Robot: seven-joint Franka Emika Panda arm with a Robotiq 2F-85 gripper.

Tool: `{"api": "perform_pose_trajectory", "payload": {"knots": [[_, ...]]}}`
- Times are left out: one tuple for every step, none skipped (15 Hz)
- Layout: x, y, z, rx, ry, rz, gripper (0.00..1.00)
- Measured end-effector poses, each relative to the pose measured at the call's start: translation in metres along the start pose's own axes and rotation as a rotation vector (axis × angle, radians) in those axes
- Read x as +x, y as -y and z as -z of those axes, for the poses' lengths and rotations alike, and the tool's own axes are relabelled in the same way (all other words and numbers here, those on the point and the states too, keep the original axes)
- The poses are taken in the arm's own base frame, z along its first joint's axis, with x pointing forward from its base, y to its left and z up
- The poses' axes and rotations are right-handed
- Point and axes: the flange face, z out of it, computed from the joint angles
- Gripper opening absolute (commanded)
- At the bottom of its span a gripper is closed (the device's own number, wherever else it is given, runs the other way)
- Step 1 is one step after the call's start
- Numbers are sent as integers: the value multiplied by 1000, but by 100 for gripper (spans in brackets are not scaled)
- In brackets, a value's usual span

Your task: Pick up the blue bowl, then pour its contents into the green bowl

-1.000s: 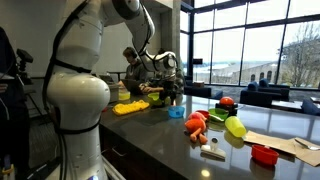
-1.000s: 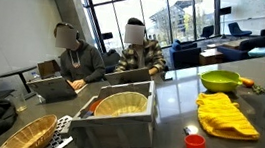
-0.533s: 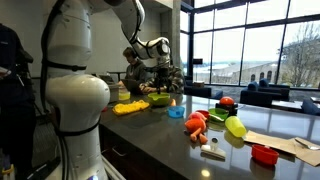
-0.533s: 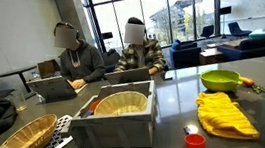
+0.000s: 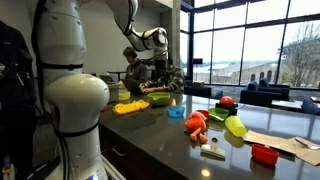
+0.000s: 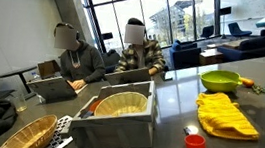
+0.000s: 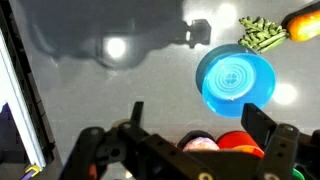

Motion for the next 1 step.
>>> {"api": "perform_pose_trajectory", "payload": {"knots": [[-1, 1, -3, -5, -1, 1, 100]]}}
